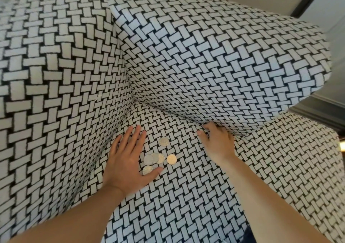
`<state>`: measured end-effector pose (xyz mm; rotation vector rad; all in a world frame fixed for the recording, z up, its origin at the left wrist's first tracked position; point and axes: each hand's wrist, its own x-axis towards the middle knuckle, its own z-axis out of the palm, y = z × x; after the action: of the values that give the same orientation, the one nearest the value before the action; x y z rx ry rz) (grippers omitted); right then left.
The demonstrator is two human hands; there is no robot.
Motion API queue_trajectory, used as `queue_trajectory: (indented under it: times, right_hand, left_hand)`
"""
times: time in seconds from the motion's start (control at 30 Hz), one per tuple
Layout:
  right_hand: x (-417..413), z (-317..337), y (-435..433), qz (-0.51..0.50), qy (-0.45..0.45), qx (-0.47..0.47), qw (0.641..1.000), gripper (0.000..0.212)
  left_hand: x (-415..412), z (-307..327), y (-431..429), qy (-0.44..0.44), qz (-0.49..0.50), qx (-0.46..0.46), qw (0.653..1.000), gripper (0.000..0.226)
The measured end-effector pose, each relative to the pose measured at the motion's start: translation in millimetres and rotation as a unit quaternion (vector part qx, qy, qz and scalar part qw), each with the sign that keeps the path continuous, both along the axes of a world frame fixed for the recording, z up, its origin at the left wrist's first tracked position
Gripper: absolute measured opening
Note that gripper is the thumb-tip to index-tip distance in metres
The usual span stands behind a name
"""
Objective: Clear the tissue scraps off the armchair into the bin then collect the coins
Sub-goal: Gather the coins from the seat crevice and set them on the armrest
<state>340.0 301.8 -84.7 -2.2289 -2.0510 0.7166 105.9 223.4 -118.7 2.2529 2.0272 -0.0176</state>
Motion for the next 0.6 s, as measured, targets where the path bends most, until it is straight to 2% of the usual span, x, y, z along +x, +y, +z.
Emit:
queue_trajectory:
  times: [0.17,0.37,0.5,0.6]
  right_hand:
    - [1.0,4.2,4.3,-0.009,0.01,-0.016,1.0,0.043]
    - [0.9,7.9,10.7,0.056,-0.078,-0.066,0.993,0.053]
    - [-10.3,8.0,15.6,0.039,-0.112,-0.096,0.988,0.06]
    - [-19.9,8.5,20.1,0.026,-0.155,-0.117,0.981,0.078]
  left_hand:
    - [0.4,0.7,0.2,-0.008,0.0,0.005,1.0,0.1]
    - [0.1,0.8,0.1,-0.011,-0.002,0.002,1.0,0.101]
    - [-0.2,0.5,-0.4,-0.013,0.001,0.003,1.0,0.101]
    - [0.0,1.5,0.0,-0.013,0.0,0.006,1.0,0.099]
